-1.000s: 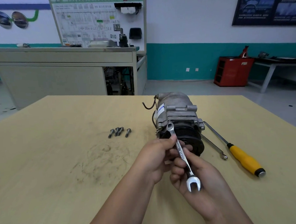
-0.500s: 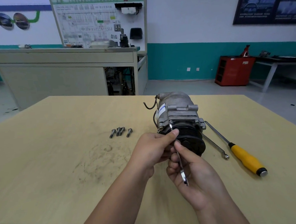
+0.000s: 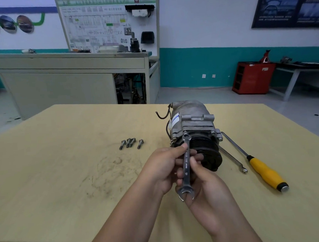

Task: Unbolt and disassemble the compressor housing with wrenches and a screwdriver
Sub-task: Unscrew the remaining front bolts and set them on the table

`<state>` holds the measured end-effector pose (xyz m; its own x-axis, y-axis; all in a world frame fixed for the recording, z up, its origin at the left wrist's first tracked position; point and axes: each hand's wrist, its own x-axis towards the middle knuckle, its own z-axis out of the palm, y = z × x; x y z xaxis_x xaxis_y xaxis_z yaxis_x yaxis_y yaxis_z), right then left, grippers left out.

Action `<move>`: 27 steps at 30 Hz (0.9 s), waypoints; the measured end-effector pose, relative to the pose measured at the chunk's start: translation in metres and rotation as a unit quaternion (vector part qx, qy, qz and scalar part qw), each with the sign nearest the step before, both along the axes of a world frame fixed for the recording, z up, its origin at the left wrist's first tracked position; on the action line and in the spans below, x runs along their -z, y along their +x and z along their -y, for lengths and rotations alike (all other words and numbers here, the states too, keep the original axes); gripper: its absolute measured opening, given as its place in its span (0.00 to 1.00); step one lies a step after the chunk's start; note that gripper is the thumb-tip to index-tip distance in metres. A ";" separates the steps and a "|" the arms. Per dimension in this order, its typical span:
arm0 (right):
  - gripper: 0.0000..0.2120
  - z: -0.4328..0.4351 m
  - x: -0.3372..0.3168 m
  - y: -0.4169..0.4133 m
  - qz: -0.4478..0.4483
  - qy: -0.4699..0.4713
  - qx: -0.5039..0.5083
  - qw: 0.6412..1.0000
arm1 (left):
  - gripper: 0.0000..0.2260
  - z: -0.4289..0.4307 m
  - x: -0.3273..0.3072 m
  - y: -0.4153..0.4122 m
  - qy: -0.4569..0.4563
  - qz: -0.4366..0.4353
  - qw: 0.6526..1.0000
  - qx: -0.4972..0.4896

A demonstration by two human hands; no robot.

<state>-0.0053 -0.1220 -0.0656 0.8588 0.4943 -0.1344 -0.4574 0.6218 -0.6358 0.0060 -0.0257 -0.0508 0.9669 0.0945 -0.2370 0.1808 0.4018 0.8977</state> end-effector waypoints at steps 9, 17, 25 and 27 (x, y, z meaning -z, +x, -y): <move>0.08 -0.008 0.015 0.000 -0.037 -0.029 0.028 0.999 | 0.14 -0.002 0.008 -0.004 0.069 -0.009 0.998 -0.002; 0.13 0.009 0.005 0.007 -0.010 -0.122 0.068 0.990 | 0.12 0.004 0.007 -0.004 0.117 0.066 0.990 -0.035; 0.12 0.019 -0.001 0.008 -0.049 -0.045 -0.038 0.997 | 0.10 0.007 0.004 -0.002 -0.033 0.002 0.998 0.047; 0.09 0.015 -0.004 0.008 -0.055 -0.023 -0.026 0.998 | 0.11 0.006 0.004 -0.003 -0.023 -0.007 0.998 0.066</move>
<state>0.0024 -0.1374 -0.0618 0.8107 0.5297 -0.2495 -0.5571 0.5669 -0.6068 0.0034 -0.0320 -0.0544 0.9666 -0.0454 -0.2522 0.2479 0.4150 0.8754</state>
